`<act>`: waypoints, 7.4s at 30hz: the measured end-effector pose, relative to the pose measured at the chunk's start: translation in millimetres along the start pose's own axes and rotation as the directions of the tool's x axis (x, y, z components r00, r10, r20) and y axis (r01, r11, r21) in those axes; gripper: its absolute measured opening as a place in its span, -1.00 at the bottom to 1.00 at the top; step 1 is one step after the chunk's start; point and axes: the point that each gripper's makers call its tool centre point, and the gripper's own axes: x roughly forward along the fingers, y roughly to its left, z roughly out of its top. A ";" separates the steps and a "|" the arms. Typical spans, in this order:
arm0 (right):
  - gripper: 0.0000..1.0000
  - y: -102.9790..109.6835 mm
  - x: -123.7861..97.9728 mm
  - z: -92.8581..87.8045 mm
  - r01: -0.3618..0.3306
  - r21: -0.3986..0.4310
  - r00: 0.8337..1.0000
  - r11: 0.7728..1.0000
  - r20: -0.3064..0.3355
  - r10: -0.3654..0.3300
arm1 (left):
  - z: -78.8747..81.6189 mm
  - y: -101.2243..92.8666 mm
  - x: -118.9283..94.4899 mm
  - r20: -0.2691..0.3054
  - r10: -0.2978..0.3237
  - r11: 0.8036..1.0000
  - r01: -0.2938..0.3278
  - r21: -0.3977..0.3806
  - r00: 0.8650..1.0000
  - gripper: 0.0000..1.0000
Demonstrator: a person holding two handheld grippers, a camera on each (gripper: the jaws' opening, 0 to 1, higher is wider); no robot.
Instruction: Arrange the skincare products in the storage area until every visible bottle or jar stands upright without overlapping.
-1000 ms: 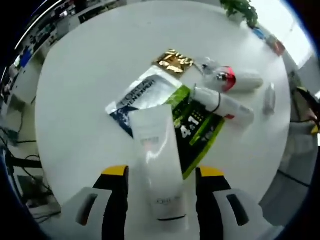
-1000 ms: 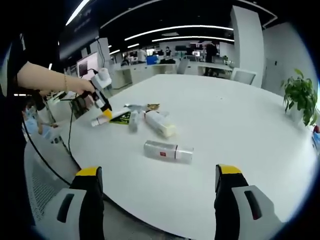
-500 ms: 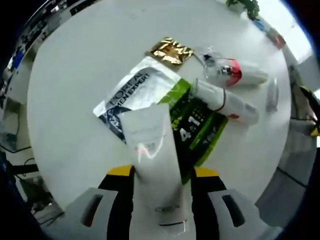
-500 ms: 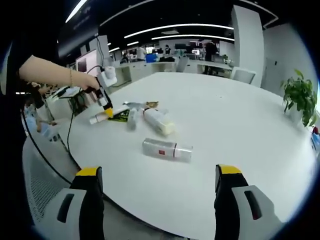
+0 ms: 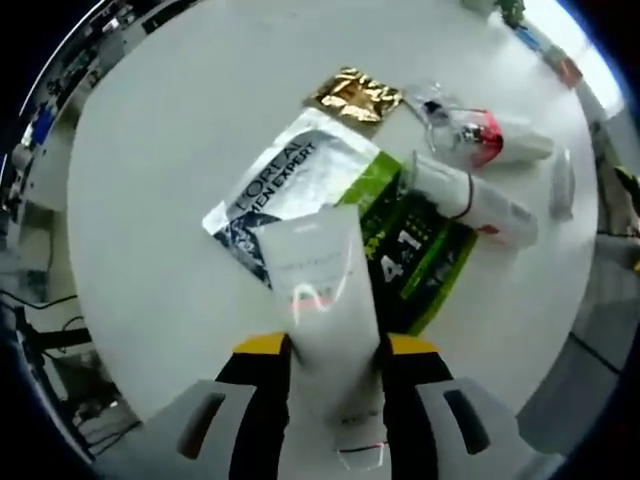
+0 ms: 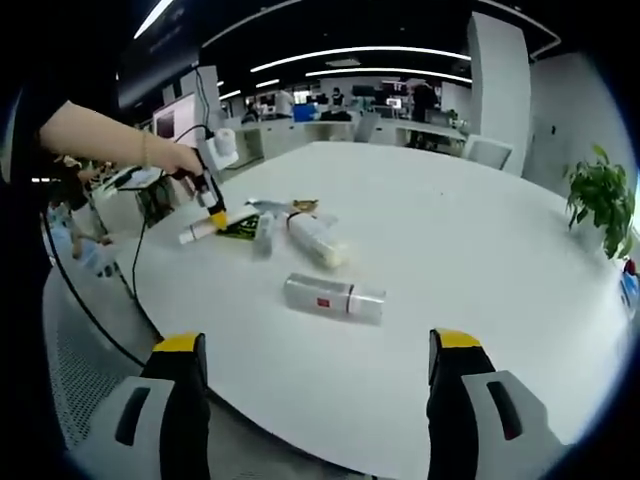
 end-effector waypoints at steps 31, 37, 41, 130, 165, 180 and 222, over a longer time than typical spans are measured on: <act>0.80 5.4 -2.5 10.8 -0.021 0.012 0.999 1.000 0.045 0.020 | 14.2 -10.0 -49.6 0.276 0.054 0.988 -0.010 -0.156 0.960 -0.28; 0.78 8.9 -3.2 13.8 -0.037 0.000 0.998 0.999 0.055 0.037 | 16.4 -27.5 -65.1 0.360 0.065 0.980 0.008 -0.198 0.931 -0.28; 0.78 6.9 -4.2 14.1 -0.030 0.000 0.998 1.000 0.058 0.030 | 14.5 -42.3 -71.7 0.385 0.071 0.979 0.009 -0.202 0.920 -0.28; -0.79 122.4 32.8 98.0 -0.426 0.122 0.892 0.897 0.225 0.393 | 21.1 -278.9 -154.1 0.727 -0.014 0.985 -0.117 0.129 0.686 -0.25; -0.80 116.0 16.5 54.2 -0.608 -0.389 0.724 0.692 0.086 0.685 | 43.2 -324.4 -191.4 0.526 -0.428 0.688 -0.113 0.717 0.735 -0.50; -0.73 108.1 8.6 48.8 -0.654 -0.363 0.669 0.663 0.130 0.732 | 43.1 -345.3 -177.3 0.331 -0.498 0.523 -0.026 0.852 0.801 -0.77; -0.66 26.5 97.6 46.3 -0.556 -0.456 0.792 0.694 -0.037 0.610 | 134.1 -310.0 -158.3 0.300 -0.564 0.459 -0.010 0.888 0.769 -0.80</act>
